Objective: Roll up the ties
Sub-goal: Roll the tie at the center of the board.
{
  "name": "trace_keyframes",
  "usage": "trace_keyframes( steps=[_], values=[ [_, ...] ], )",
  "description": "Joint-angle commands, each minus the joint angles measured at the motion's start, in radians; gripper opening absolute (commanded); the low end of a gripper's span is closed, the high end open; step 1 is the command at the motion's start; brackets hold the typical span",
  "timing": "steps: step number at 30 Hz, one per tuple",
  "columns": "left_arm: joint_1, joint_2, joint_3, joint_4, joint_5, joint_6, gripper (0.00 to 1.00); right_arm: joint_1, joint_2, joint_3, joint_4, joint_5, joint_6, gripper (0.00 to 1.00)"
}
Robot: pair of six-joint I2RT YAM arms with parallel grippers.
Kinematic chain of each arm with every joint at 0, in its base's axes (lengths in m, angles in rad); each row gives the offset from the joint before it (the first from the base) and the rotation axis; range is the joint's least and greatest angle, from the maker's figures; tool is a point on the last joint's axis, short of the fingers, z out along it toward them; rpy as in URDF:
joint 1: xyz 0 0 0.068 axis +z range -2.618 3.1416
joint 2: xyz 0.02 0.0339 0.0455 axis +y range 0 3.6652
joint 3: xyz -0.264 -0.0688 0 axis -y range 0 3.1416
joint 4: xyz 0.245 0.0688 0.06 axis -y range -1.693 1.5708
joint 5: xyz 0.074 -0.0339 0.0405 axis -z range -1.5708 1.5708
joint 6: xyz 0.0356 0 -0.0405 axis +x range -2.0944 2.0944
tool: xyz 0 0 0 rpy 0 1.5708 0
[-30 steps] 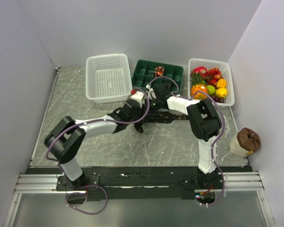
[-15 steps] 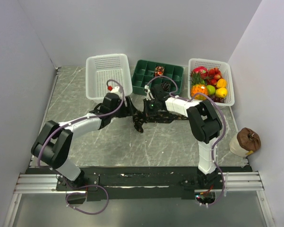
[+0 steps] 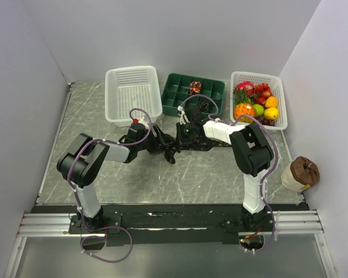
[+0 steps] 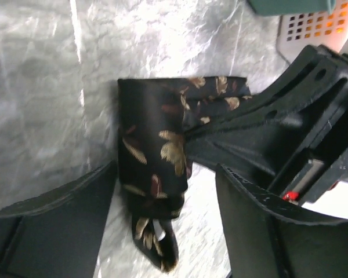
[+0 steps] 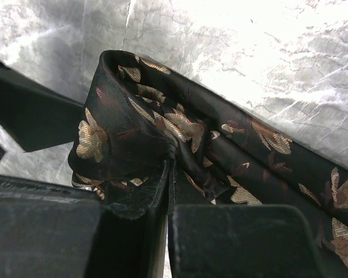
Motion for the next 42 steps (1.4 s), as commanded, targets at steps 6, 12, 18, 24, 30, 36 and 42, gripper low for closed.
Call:
trace_keyframes(
  steps=[6,12,18,24,30,36,42],
  values=[
    [-0.004,0.122,-0.003,0.213,-0.036,-0.113,0.57,0.007,0.015,-0.047,-0.078,0.028,-0.003,0.06],
    [-0.007,0.147,-0.025,0.305,-0.074,-0.154,0.14,0.007,0.007,-0.014,-0.083,0.032,-0.004,0.08],
    [-0.005,0.119,-0.048,0.307,-0.094,-0.146,0.01,-0.037,-0.132,-0.063,-0.017,0.054,0.031,0.10],
    [0.009,0.070,-0.061,0.266,-0.098,-0.122,0.01,-0.082,-0.200,-0.075,-0.008,0.095,0.020,0.10],
    [0.027,0.034,-0.055,0.207,-0.091,-0.111,0.01,-0.082,-0.131,-0.072,-0.015,0.089,0.020,0.10],
    [0.038,0.003,-0.048,0.166,-0.094,-0.110,0.01,-0.068,-0.062,-0.047,-0.046,0.104,0.012,0.10],
    [0.039,-0.069,-0.002,-0.007,-0.151,-0.035,0.01,-0.016,0.012,0.019,-0.075,0.118,0.006,0.09]
  ],
)
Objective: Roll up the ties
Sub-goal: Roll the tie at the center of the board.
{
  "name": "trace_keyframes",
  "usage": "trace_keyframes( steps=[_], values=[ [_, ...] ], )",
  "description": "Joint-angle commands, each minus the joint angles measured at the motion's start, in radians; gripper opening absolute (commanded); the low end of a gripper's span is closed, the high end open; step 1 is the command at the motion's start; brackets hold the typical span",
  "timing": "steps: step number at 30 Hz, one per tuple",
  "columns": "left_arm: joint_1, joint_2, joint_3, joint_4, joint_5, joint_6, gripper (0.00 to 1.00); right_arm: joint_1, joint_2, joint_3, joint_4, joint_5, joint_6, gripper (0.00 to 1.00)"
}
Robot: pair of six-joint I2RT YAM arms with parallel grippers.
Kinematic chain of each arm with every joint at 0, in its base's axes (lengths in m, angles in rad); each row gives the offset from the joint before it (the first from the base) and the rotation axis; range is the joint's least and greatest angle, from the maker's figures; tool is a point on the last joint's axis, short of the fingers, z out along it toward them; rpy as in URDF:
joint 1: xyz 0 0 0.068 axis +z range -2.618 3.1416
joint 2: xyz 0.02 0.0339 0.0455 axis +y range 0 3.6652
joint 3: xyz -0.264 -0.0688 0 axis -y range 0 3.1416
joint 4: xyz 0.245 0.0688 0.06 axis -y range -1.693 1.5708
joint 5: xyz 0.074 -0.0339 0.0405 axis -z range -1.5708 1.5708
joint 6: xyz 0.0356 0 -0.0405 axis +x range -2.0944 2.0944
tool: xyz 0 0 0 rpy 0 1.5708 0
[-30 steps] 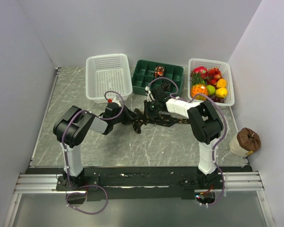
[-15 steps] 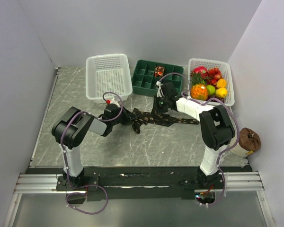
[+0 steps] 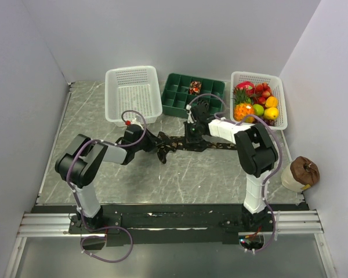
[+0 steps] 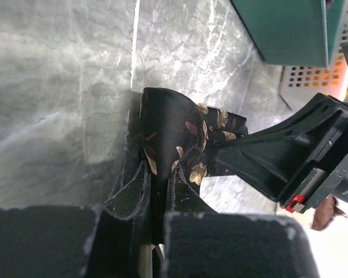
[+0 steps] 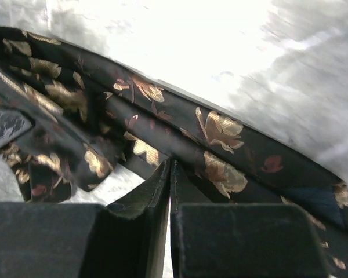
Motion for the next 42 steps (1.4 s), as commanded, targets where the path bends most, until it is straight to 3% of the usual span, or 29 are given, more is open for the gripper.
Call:
trace_keyframes(
  steps=[1,6,13,19,31,42],
  values=[
    [0.004,-0.092,0.070,-0.145,-0.079,0.086,0.01,0.052,0.067,0.066,-0.027,0.018,-0.007,0.09],
    [0.005,-0.141,0.158,-0.375,-0.151,0.219,0.01,0.090,0.113,0.114,-0.030,-0.007,-0.001,0.10],
    [-0.001,-0.164,0.276,-0.574,-0.208,0.351,0.01,0.132,0.156,0.197,-0.023,-0.063,0.001,0.09],
    [-0.062,-0.138,0.383,-0.737,-0.359,0.468,0.01,0.144,0.200,0.275,-0.052,-0.063,0.003,0.09],
    [-0.235,-0.023,0.525,-0.873,-0.672,0.572,0.01,0.133,0.198,0.297,-0.052,-0.117,0.012,0.09],
    [-0.251,0.001,0.552,-0.903,-0.746,0.598,0.01,0.041,-0.002,0.172,-0.012,-0.183,0.021,0.10]
  ],
)
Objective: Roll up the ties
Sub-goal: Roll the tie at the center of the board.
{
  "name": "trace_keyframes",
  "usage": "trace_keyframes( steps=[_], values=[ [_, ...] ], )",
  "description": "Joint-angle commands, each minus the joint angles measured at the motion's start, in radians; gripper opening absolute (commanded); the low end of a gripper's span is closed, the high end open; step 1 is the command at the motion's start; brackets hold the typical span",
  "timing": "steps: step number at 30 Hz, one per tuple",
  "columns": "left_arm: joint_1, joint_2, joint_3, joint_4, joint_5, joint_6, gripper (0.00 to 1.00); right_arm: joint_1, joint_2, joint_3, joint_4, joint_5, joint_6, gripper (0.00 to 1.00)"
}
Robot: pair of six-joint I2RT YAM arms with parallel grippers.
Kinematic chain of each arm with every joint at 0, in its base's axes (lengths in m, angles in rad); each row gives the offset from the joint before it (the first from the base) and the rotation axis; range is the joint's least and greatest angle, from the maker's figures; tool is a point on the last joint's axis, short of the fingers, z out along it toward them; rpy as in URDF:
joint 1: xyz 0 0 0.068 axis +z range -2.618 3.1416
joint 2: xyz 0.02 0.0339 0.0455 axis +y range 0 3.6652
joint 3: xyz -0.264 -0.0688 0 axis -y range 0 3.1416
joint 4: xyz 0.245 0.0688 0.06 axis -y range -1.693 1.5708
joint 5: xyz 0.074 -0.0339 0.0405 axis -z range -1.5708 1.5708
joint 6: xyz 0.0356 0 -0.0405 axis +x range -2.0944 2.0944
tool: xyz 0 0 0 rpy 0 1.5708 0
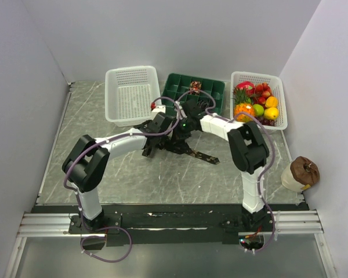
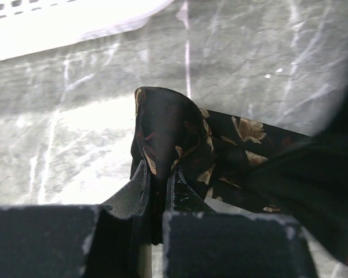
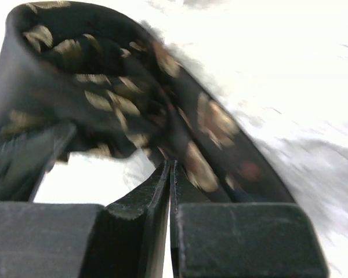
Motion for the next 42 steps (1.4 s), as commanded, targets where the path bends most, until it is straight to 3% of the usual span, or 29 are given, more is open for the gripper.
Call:
trace_keyframes(
  steps=[1,26,42],
  values=[
    [-0.007,0.014,0.059,-0.035,-0.064,0.040,0.01,-0.039,-0.149,-0.033,0.031,-0.035,0.003,0.10],
    [-0.163,0.201,0.283,-0.189,-0.248,0.056,0.01,-0.120,-0.160,-0.206,0.190,-0.157,0.064,0.09],
    [-0.174,0.142,0.244,-0.154,-0.208,0.048,0.01,-0.004,0.000,-0.114,0.262,-0.073,0.126,0.08]
  ],
)
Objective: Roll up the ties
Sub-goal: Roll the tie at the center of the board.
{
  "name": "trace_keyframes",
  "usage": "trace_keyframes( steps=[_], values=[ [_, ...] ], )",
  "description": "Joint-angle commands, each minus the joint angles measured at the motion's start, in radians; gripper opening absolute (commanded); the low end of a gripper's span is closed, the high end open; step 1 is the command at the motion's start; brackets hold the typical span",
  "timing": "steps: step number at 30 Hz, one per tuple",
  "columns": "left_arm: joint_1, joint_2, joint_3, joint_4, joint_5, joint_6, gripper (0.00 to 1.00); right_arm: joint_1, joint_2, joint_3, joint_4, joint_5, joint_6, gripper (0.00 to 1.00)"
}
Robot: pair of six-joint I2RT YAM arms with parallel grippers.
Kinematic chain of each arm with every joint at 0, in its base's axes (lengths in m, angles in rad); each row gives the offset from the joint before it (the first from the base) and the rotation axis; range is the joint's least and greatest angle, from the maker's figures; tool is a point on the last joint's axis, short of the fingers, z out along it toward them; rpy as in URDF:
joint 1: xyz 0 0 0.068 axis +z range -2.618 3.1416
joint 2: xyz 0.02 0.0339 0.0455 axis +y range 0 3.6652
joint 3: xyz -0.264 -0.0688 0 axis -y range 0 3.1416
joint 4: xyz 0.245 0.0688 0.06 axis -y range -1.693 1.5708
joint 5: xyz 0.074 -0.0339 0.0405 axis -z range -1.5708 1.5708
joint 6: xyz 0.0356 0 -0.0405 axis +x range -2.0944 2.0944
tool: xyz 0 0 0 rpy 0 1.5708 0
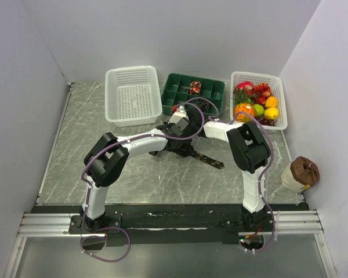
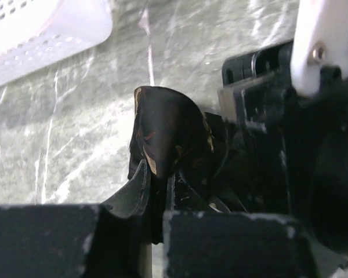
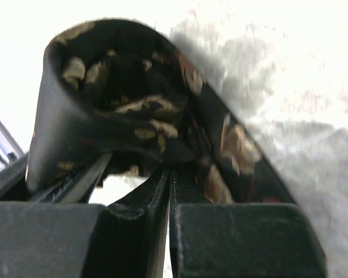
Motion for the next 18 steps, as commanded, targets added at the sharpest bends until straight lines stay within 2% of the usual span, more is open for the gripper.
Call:
trace_keyframes(
  steps=[1,9,14,18],
  values=[
    [-0.014,-0.063,-0.013,0.027,0.021,-0.001,0.01,0.046,0.042,0.069,0.061,0.055,0.021,0.08],
    [-0.014,-0.123,-0.088,0.095,0.087,-0.010,0.02,0.059,0.100,0.113,0.189,-0.020,0.087,0.08],
    [-0.013,-0.164,-0.128,0.168,0.125,-0.030,0.06,0.059,0.091,0.049,0.321,-0.083,0.155,0.08],
    [-0.008,-0.155,-0.128,0.193,0.170,-0.041,0.04,0.046,0.082,-0.006,0.424,-0.126,0.208,0.08]
  ],
)
